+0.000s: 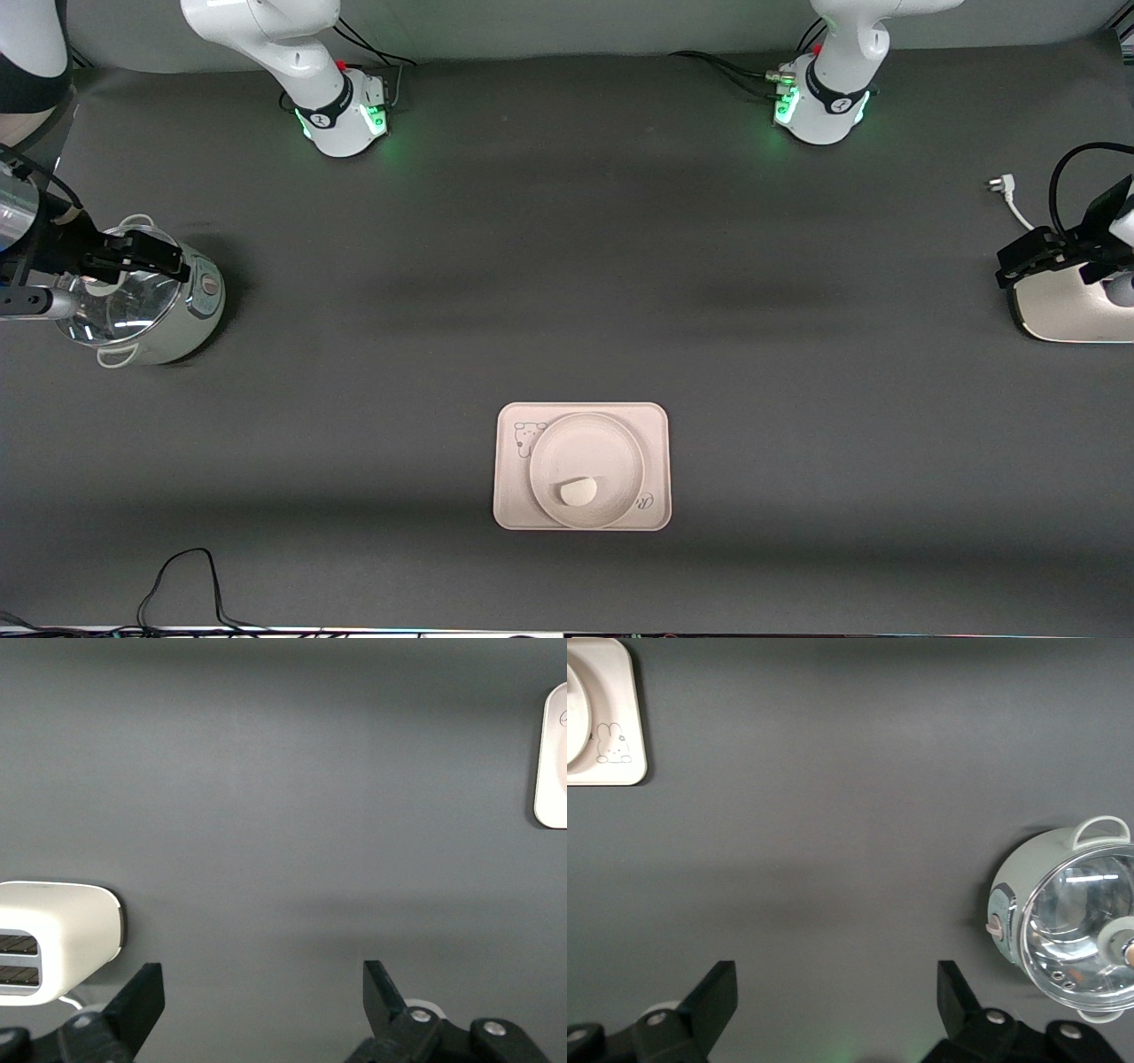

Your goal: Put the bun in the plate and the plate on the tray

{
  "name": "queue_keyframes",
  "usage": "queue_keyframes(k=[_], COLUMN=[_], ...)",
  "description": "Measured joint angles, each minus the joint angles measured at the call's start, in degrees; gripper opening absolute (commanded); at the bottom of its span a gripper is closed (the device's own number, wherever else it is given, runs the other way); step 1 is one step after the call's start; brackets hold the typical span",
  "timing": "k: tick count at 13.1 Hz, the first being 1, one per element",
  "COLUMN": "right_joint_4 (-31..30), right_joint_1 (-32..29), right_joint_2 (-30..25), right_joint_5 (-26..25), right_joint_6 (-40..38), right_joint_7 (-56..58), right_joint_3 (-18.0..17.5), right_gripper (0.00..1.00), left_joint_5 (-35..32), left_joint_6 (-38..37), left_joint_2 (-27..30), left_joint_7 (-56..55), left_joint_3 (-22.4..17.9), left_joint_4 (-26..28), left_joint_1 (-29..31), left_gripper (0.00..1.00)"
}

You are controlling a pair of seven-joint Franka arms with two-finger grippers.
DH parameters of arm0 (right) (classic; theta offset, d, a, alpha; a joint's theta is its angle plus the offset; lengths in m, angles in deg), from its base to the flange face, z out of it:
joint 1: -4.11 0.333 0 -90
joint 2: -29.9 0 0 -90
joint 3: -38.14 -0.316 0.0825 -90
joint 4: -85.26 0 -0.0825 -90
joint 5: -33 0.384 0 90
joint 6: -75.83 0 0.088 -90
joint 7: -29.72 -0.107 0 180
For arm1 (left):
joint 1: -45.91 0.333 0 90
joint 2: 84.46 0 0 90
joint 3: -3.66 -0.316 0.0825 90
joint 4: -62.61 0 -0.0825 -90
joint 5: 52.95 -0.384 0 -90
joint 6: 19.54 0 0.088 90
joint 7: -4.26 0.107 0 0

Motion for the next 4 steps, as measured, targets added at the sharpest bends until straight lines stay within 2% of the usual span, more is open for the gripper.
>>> queue_keyframes(k=[4], right_joint_4=[-1.2], right_joint_1=[-0.1], right_joint_2=[0.0], right_joint_5=[0.0], right_joint_6=[1.1], right_joint_7=[0.5], right_joint_3=[0.5], right_gripper=[1.0], left_joint_5=[0.0], left_joint_6=[0.0], left_joint_2=[-0.1], left_joint_7=[0.0], left_joint_3=[0.0], left_joint_4=[0.0], left_joint_1=[0.0], left_gripper=[1.0])
